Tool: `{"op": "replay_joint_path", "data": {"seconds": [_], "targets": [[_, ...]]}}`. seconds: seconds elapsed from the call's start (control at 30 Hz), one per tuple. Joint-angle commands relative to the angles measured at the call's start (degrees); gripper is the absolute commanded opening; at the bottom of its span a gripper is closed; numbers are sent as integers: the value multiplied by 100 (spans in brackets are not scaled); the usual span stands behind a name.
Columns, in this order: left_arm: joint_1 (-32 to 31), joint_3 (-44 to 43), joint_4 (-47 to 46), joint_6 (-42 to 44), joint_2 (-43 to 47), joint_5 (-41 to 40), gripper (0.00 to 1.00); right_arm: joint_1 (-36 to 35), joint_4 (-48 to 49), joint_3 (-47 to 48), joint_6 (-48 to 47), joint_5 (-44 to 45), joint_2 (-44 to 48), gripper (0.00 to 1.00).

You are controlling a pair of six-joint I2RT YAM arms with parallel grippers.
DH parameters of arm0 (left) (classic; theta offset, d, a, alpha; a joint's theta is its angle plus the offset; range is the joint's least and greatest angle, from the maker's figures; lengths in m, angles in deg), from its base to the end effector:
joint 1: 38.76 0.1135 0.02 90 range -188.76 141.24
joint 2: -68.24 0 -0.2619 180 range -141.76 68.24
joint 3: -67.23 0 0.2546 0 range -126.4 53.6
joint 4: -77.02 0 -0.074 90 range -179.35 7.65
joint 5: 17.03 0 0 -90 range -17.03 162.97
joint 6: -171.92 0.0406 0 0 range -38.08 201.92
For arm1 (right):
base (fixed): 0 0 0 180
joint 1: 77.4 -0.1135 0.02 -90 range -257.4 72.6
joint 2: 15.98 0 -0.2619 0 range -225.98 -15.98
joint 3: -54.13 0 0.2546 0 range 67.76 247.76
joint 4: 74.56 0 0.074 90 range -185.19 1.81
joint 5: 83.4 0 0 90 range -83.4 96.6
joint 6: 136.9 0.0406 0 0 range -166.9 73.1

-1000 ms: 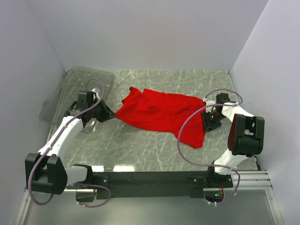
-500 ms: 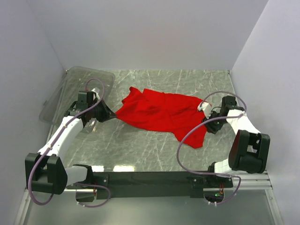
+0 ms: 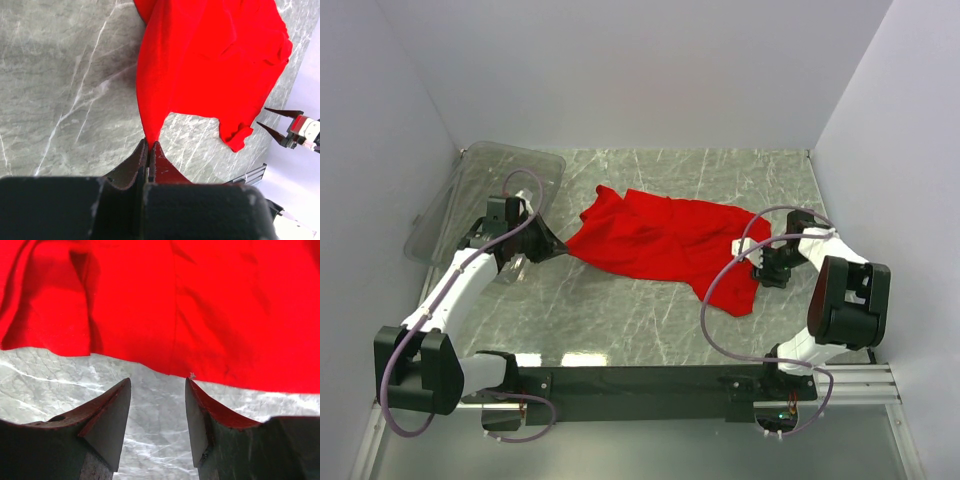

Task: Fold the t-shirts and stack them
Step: Flatten the tshirt out

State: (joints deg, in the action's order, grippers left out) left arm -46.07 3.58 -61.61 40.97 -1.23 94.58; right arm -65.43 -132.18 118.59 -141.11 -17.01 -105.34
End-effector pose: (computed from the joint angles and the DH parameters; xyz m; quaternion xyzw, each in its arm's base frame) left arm 0.2534 -0.0476 0.2510 -0.1991 0.8952 -0.3058 0.2558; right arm 0.2601 -0.0385 0.1579 -0.6524 0.7271 0.0715 0.2016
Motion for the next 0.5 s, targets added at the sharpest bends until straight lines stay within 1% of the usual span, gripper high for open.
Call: {"op": "replay_joint_path", "data": {"seconds": [0.0, 0.47], "targets": [[28, 1, -41, 122, 127, 10, 1, -107, -93, 112, -458, -20, -81, 54], [45, -17, -6, 122, 92, 19, 1, -230, -136, 278, -369, -73, -459, 50]]}}
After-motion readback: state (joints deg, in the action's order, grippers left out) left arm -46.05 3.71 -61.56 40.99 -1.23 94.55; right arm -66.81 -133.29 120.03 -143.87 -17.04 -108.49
